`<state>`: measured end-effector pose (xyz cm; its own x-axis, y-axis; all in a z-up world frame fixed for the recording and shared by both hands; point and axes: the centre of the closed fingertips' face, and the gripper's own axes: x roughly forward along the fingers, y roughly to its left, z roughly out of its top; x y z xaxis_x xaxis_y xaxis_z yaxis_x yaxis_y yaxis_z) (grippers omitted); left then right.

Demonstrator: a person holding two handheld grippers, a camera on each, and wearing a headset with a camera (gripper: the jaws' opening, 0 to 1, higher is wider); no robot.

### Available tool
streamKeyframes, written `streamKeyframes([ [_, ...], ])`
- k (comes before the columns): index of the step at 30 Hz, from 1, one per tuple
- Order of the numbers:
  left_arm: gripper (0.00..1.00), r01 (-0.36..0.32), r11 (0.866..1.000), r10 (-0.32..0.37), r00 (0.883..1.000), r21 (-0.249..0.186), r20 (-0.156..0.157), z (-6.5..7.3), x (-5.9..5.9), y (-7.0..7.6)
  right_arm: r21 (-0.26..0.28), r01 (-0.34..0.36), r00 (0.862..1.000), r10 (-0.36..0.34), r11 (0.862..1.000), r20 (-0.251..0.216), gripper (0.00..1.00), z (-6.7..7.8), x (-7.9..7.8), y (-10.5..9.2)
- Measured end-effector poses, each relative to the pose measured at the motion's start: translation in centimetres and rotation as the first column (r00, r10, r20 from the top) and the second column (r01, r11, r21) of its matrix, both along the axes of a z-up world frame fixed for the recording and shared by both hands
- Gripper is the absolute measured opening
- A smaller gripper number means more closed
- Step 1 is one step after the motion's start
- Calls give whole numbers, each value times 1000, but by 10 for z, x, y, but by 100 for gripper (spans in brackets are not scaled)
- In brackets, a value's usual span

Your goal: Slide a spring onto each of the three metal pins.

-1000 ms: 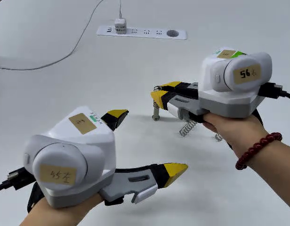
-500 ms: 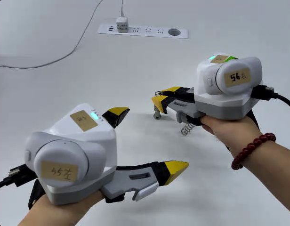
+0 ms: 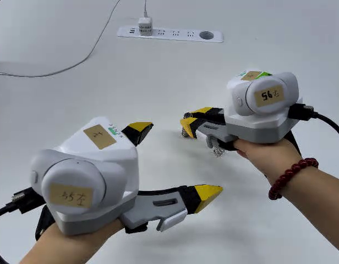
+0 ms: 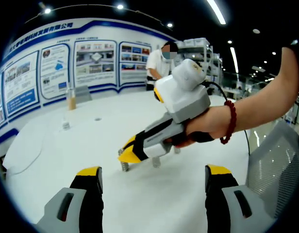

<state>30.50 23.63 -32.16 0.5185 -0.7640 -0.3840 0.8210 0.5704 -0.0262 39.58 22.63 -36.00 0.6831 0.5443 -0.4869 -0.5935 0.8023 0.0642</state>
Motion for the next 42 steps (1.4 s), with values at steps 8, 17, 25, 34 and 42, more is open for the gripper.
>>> streamKeyframes([
  [8,88,-1,1000,1,1000,-5,-2,1,0,0,3,4,1000,-4,1000,-9,11,-3,0,-1],
  [17,88,-2,1000,2,1000,-3,1,1,0,0,-2,5,1000,-5,1000,-8,14,-3,-2,-1],
  [25,86,-12,1000,12,1000,-3,-1,2,1,1,29,9,1000,-10,1000,9,23,12,-3,-2],
  [34,85,-17,1000,17,1000,-3,4,4,3,1,59,27,999,-29,998,36,29,35,-6,-11],
  [42,84,-3,1000,3,1000,6,12,4,2,-4,57,40,998,-43,998,43,34,47,-15,-27],
])
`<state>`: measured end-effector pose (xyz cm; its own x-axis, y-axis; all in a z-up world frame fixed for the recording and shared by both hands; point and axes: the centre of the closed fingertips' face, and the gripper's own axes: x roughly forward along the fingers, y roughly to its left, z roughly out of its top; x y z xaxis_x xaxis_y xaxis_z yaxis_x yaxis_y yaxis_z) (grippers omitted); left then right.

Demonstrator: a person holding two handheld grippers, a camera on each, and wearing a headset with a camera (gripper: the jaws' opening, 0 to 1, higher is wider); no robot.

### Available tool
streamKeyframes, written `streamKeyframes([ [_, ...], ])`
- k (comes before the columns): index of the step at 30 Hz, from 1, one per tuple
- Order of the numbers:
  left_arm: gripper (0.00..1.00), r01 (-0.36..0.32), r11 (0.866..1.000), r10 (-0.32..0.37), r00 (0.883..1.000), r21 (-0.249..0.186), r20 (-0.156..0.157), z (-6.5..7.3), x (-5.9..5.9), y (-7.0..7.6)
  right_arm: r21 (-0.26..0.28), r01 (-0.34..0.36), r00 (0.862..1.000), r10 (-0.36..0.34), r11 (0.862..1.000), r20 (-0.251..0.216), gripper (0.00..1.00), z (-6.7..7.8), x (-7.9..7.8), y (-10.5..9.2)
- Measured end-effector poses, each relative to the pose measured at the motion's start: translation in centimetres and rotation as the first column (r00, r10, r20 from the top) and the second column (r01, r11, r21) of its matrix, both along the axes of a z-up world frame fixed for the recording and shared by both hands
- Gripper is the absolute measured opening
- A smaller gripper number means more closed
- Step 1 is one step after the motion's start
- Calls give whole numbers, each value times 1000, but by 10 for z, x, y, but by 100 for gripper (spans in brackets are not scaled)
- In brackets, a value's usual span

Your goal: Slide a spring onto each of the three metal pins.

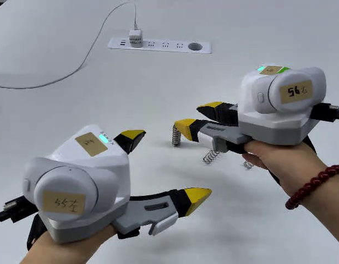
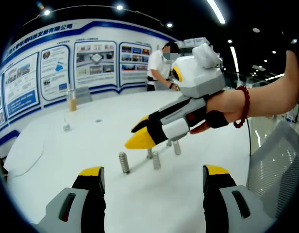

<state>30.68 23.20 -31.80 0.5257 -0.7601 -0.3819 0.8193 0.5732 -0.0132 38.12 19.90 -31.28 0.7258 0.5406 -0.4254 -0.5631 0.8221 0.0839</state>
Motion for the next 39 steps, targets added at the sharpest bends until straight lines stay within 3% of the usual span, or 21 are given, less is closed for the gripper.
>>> streamKeyframes([
  [15,74,-12,999,12,1000,41,-2,-8,2,-3,-16,45,999,-45,999,-6,43,8,-16,-35],
  [28,62,38,994,-41,999,99,31,-15,6,-20,-13,94,995,-95,995,-22,50,11,-26,-66],
  [39,50,23,995,-23,1000,100,-4,-25,14,-32,-2,107,994,-107,994,-32,52,7,-37,-83],
])
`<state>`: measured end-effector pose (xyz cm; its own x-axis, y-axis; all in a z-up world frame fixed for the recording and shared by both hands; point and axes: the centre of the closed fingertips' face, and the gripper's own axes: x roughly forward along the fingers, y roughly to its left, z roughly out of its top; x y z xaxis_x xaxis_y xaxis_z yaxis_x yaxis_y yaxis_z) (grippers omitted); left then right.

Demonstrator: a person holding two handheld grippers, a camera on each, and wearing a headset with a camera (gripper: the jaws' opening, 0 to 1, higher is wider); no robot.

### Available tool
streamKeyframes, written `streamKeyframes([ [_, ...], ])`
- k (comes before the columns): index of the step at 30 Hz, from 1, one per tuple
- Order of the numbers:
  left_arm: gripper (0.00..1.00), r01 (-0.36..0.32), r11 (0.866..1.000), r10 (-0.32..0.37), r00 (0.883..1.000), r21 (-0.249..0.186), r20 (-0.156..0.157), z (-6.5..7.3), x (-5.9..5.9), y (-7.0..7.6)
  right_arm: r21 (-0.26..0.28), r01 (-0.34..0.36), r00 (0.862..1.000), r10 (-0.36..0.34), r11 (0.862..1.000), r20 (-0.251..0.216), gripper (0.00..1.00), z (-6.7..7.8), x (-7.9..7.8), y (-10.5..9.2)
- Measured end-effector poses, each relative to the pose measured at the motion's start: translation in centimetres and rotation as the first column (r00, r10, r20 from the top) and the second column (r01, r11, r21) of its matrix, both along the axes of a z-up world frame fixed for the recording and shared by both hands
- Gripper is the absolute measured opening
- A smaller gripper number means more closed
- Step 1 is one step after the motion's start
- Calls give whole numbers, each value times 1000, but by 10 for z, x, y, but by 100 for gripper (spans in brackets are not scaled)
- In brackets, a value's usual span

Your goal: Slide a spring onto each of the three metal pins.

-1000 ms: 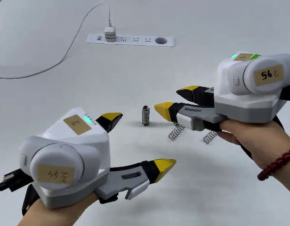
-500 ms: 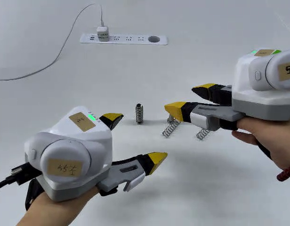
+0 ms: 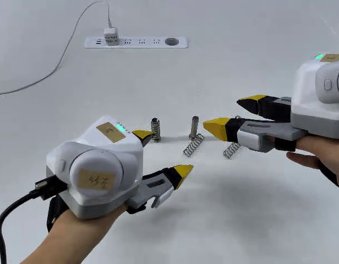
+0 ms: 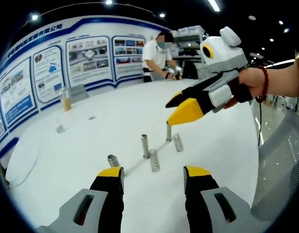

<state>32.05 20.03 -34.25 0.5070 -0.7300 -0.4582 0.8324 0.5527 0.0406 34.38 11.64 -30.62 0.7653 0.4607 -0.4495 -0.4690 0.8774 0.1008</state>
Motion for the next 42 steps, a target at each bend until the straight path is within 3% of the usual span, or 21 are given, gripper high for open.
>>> streamKeyframes([
  [9,43,-11,1000,11,999,-3,-31,-10,4,-11,-2,25,1000,-25,1000,-2,52,-7,-7,-13],
  [20,35,-53,998,51,997,-23,-64,-18,17,-22,4,36,999,-36,999,-6,53,-16,-14,-23],
  [32,28,-48,998,51,994,36,-101,-43,23,-29,10,37,999,-37,999,-20,53,-25,-19,-24],
  [36,24,-47,999,50,990,29,-130,-48,24,-32,-2,35,999,-35,999,-19,53,-26,-20,-25],
  [42,21,-32,999,37,990,42,-134,-54,24,-38,9,40,999,-40,999,-17,52,-26,-19,-28],
])
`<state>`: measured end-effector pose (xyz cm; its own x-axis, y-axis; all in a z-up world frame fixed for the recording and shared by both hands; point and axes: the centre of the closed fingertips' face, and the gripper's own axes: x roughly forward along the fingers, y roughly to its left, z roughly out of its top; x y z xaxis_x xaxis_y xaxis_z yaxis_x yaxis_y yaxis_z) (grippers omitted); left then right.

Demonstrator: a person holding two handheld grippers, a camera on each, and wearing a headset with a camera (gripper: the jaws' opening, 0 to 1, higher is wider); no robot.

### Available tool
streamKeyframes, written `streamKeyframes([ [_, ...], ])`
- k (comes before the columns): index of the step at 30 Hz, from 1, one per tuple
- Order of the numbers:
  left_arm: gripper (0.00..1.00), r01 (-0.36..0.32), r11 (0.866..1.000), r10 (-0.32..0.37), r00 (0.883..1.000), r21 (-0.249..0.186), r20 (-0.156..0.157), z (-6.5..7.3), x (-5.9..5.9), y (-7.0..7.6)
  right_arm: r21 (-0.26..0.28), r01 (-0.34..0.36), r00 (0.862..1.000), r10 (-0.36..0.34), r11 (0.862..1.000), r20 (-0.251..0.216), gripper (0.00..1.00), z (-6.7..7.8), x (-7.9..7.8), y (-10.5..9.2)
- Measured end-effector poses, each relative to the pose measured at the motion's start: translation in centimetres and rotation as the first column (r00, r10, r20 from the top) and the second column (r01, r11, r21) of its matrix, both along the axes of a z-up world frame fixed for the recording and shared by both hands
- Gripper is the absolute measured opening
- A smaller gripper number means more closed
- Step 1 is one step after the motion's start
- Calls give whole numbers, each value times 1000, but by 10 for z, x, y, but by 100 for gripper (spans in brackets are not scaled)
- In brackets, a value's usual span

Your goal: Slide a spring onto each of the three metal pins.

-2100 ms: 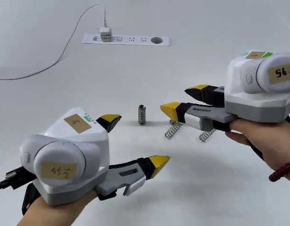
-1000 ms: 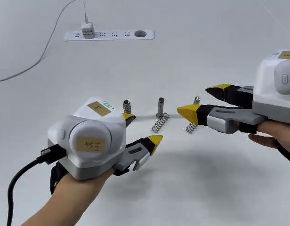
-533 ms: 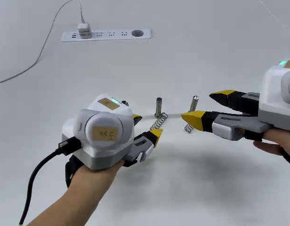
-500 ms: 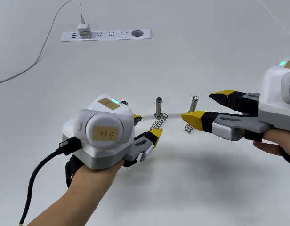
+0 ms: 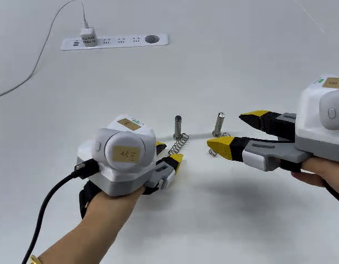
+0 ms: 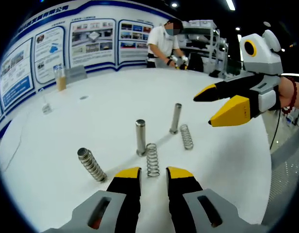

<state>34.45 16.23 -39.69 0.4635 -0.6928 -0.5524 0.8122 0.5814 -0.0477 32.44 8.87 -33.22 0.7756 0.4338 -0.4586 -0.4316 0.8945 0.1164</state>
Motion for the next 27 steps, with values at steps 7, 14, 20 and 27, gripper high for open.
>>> streamKeyframes([
  [7,18,11,1000,-11,1000,19,14,-4,3,-2,5,9,1000,-9,1000,-1,52,-1,0,-2],
  [14,14,31,999,-32,999,41,37,-5,3,-3,1,13,1000,-13,1000,-5,52,-2,0,-2],
  [20,11,31,998,-33,999,45,39,-5,3,-2,-12,9,1000,-9,1000,-10,52,-2,-1,-3],
  [27,10,45,997,-48,998,60,51,-4,1,0,6,19,1000,-19,1000,-15,52,1,-1,-2],
])
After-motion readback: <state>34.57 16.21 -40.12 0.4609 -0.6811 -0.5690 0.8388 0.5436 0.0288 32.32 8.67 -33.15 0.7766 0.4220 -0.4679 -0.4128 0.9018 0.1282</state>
